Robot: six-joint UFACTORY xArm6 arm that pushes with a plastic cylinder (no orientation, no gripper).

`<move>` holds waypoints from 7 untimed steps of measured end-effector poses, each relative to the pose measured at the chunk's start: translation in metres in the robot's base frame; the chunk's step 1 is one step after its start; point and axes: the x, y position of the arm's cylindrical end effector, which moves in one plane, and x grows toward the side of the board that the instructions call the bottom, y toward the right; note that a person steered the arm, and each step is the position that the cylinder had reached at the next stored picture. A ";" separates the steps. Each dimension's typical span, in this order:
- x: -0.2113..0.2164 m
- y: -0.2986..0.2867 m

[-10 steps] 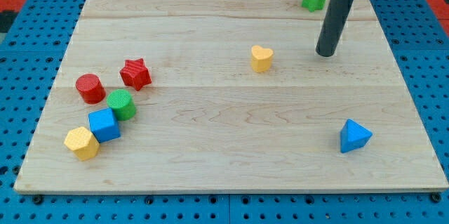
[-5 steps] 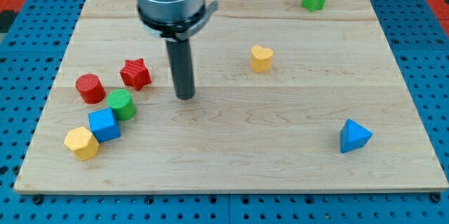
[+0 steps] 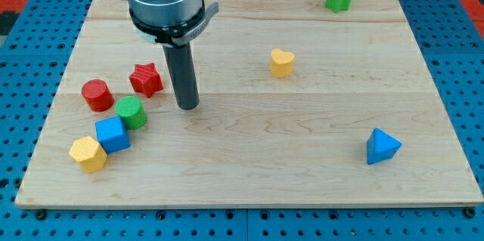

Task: Slide the red star a bit up

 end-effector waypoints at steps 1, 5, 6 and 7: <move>0.008 0.000; 0.014 -0.006; -0.005 -0.054; -0.026 -0.079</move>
